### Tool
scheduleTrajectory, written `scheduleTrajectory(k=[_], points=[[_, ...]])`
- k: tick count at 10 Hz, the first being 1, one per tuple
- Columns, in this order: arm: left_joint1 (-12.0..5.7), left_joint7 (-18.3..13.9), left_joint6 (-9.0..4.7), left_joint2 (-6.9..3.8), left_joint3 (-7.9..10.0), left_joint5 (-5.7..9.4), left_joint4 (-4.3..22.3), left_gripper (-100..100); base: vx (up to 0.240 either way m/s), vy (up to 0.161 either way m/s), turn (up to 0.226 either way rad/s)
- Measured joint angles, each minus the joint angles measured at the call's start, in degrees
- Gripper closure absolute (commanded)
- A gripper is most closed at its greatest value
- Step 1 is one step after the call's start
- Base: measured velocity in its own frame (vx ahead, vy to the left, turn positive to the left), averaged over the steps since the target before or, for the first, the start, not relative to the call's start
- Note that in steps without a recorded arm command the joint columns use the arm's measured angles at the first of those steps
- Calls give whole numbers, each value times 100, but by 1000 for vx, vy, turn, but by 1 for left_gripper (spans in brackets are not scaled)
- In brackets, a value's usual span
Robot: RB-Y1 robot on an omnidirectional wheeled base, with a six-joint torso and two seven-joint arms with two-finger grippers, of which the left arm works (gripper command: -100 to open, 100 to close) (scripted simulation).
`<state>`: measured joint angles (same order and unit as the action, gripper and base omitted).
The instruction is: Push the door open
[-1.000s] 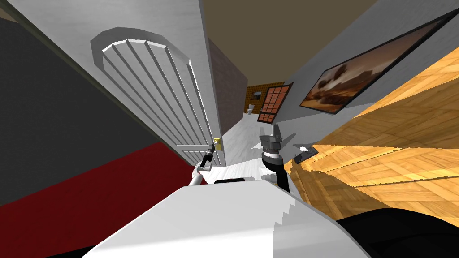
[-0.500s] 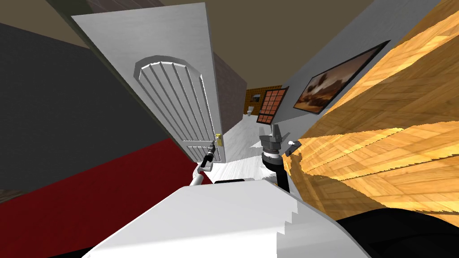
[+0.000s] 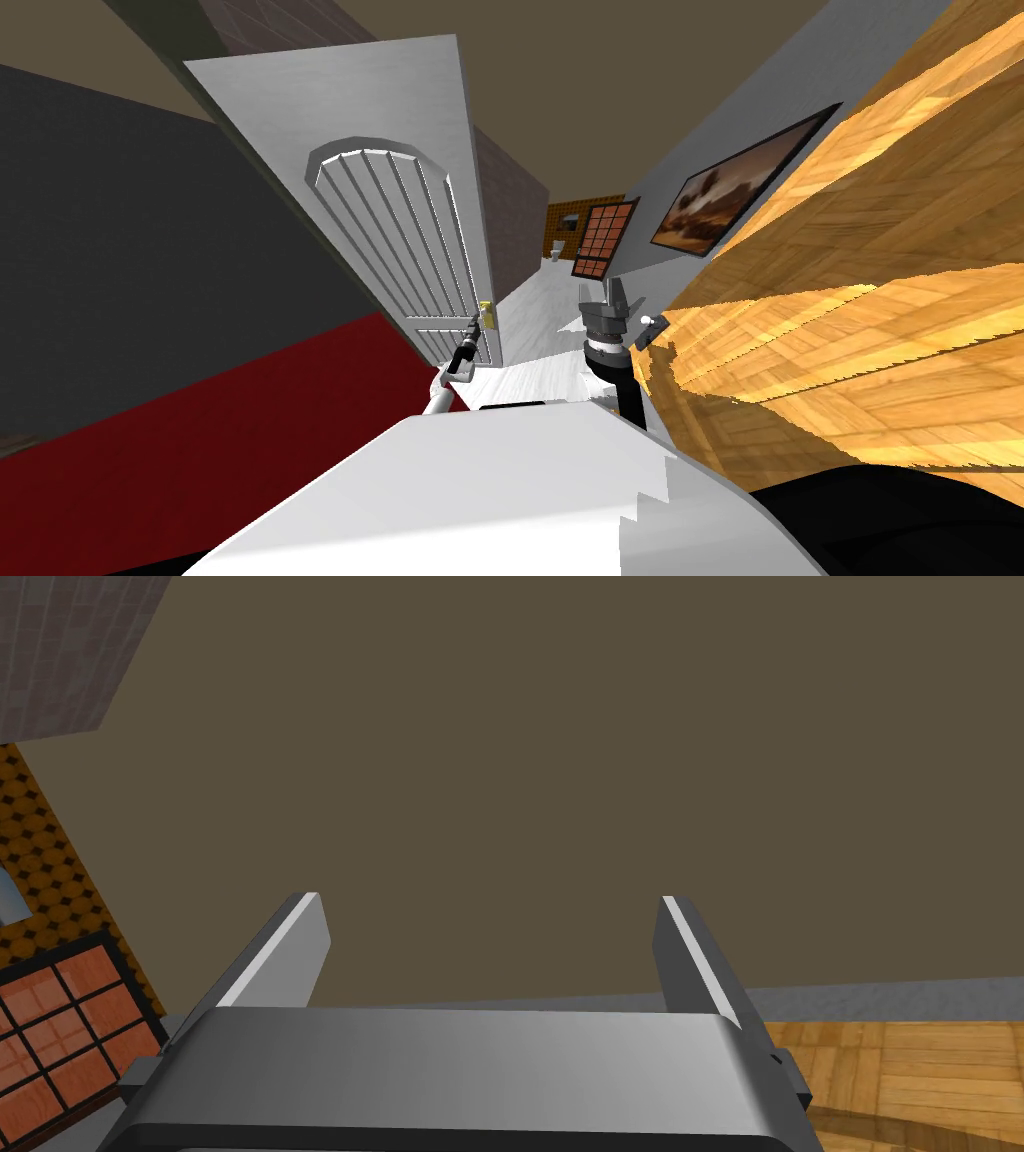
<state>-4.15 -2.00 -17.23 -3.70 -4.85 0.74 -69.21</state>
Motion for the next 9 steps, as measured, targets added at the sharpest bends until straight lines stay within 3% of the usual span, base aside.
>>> scheduleTrajectory(k=[4, 5, 9], points=[[-51, 21, -53, 27, 65, 1, 70, -100, 193, -18, -16], [-55, 23, -56, 30, 66, 1, 72, 100, -11, 2, 5], [-47, 26, -49, 24, 67, -1, 76, 100, -25, 3, 0]])
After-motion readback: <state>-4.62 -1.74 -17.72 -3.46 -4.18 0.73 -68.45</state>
